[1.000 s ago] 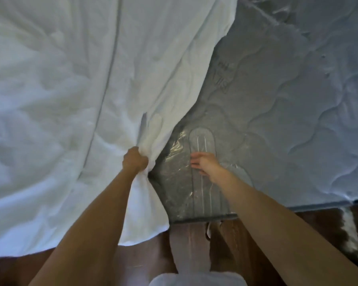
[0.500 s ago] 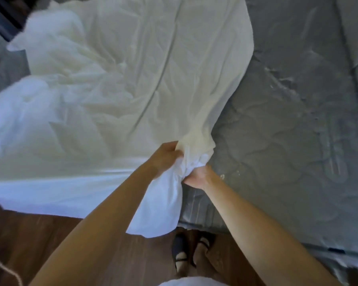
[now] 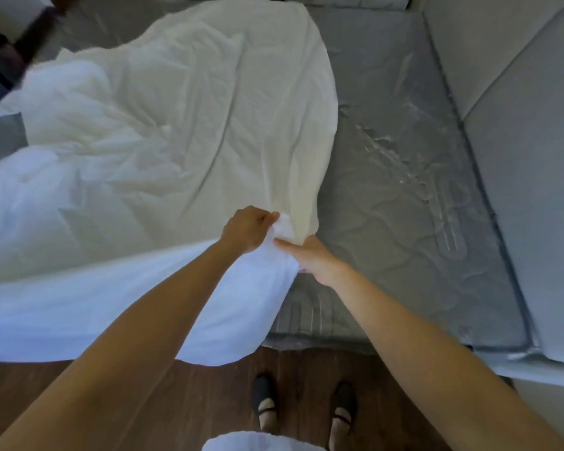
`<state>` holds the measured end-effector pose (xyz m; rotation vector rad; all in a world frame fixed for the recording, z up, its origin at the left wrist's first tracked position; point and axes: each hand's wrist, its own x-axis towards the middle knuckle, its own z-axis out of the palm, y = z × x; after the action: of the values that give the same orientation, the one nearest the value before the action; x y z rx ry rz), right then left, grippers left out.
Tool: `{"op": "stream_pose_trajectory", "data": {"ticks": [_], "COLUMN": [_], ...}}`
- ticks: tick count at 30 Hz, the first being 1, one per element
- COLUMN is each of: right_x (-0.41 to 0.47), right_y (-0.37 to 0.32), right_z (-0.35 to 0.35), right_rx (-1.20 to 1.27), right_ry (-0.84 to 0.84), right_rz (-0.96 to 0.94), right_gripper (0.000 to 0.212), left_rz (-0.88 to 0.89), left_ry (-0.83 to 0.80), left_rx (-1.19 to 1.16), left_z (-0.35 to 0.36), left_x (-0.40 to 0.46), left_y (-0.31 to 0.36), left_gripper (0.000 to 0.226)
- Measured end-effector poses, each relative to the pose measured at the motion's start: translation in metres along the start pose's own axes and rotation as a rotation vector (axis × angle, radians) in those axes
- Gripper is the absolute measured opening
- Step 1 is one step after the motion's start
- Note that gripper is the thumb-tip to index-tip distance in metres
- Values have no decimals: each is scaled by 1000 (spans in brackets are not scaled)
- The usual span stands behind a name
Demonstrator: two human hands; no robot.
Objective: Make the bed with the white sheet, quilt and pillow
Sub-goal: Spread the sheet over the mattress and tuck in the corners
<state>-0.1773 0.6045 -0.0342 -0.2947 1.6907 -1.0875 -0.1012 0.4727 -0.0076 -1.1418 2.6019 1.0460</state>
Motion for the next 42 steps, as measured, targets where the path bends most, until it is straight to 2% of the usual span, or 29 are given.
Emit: {"op": "stream_pose_trajectory", "data": {"ticks": [2, 3, 5, 7, 8, 10, 12, 13, 16, 17, 19, 21, 23, 25, 26, 27, 29, 31, 34, 36, 39, 40, 42], "right_x": [-18, -25, -40, -53, -61, -82, -99, -106, -124, -128, -137, -142, -142, -146, -145, -146, -151, -157, -167, -167, -170, -176, -186], "right_y": [-4, -2, 0, 7, 8, 6, 3, 2, 2, 0, -5, -4, 4, 10, 14, 15, 18, 18, 12, 6, 3, 3, 1], "right_z": [-28, -45, -70, -95, -103, -123, -144, -154, -187, -193, -198, -194, -175, -153, -143, -135, -126, -128, -143, -158, -173, -174, -169], "right_rx": [-55, -29, 78, 149, 191, 221, 243, 272, 322, 365, 406, 293, 125, 102, 100, 89, -23, -199, -635, -752, -659, -595, -452], "right_ry": [82, 70, -73, -186, -196, -136, -35, 1, 66, 60, -43, -229, -365, -365, -299, -198, 34, 132, 183, 234, 280, 294, 285], "right_rz": [-45, -38, 5, 54, 73, 92, 118, 125, 97, 83, -3, -64, -126, -221, -276, -337, -455, -597, -679, -629, -565, -551, -510], "right_gripper": [26, 25, 29, 40, 38, 7, 21, 23, 21, 17, 3, 20, 26, 48, 55, 51, 23, 18, 31, 43, 49, 49, 43], "left_rz": [-78, -108, -132, -27, 72, 272, 271, 216, 10, 2, 49, 95, 114, 112, 103, 100, 74, 1, -144, -113, 243, 278, 187], "left_ry": [117, 150, 201, 294, 301, 170, 72, 106, 286, 295, 308, 333, 328, 308, 310, 324, 385, 496, 572, 590, 603, 539, 377], "left_rx": [65, 104, 157, 93, 31, -63, 97, 196, 293, 284, 261, 176, 50, -56, -96, -143, -250, -294, -18, 145, 177, 161, 153], "left_z": [3, 6, 14, 39, 54, 95, 136, 149, 151, 141, 112, 81, 59, 45, 41, 37, 34, 31, 34, 45, 88, 106, 129], "left_x": [-9, -14, -22, -41, -52, -81, -104, -109, -119, -120, -125, -134, -145, -154, -159, -163, -168, -167, -163, -166, -177, -183, -188], "left_y": [-2, 0, 8, 35, 51, 93, 119, 124, 145, 152, 166, 182, 194, 200, 199, 197, 189, 178, 156, 147, 155, 166, 186], "left_gripper": [45, 47, 47, 42, 47, 78, 100, 96, 36, 29, 38, 50, 55, 55, 54, 54, 54, 54, 42, 38, 58, 65, 76]}}
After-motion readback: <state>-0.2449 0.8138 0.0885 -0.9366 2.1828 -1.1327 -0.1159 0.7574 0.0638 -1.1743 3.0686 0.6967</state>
